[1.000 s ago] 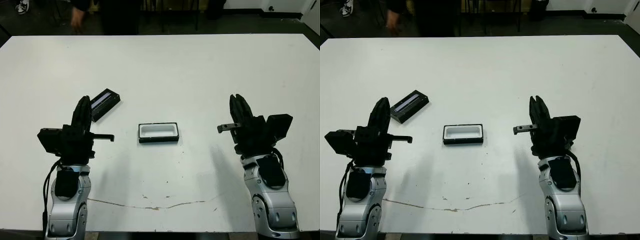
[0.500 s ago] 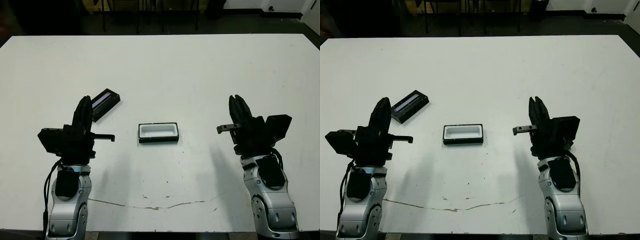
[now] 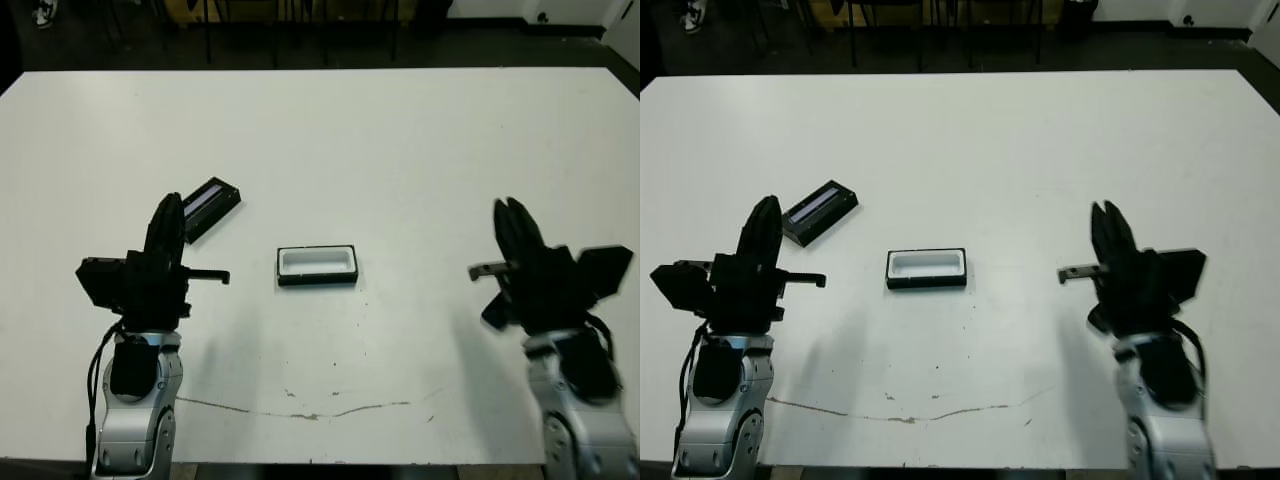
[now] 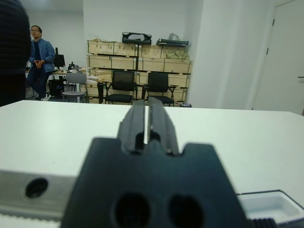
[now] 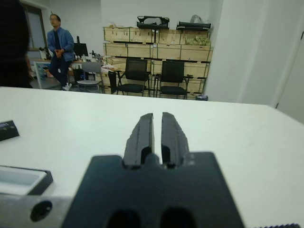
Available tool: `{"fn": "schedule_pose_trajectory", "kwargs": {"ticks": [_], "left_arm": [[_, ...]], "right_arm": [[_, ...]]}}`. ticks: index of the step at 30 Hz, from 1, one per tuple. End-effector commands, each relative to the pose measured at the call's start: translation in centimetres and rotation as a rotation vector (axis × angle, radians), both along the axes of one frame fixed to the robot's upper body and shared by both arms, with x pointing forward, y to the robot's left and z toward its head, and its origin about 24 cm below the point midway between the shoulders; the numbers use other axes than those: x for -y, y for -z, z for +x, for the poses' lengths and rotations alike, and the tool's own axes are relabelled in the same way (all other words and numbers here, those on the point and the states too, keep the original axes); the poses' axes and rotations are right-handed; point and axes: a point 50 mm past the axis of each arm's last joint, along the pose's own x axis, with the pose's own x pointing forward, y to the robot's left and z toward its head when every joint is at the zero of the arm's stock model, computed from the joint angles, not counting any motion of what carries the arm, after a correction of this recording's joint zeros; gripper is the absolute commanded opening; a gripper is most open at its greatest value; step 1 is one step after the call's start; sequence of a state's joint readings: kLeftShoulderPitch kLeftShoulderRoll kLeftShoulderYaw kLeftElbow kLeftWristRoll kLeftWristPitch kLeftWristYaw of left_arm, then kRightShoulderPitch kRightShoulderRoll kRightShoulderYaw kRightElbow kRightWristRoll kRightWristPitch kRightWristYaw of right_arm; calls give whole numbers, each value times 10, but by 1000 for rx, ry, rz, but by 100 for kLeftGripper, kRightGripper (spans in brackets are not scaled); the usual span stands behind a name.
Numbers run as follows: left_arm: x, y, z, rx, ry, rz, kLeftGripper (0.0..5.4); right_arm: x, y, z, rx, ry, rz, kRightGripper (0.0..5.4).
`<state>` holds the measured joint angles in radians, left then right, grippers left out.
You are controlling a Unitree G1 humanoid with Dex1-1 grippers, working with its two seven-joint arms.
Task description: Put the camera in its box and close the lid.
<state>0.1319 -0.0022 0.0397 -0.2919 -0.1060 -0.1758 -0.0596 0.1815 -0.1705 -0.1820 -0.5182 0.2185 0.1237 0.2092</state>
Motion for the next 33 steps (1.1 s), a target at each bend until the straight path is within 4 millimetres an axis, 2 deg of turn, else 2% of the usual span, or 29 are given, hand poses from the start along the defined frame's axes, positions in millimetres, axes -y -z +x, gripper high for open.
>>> {"fn": "schedule_pose_trajectory", "kwargs": {"ticks": [1,5,11,15,19,26,33], "left_arm": [[-2,7,-2,-38,-6,8,1],[-1,8,-2,-43,-2,8,1],[-2,7,-2,-40,-2,15,1],[-4,7,-2,-37,-1,1,1],[-5,7,-3,-41,-6,10,1],[-5,5,-2,-40,1,8,1],[-4,5,-3,-39,-6,20,1]], "right_arm": [[14,-1,-13,-17,8,-17,0],[20,3,-25,-37,2,-23,0],[27,16,-34,-113,26,-14,0],[49,25,-38,-190,41,-39,0],[75,30,-45,-346,59,-92,0],[94,30,-48,-521,-111,-202,0],[97,34,-38,-736,-270,-258,0]]}}
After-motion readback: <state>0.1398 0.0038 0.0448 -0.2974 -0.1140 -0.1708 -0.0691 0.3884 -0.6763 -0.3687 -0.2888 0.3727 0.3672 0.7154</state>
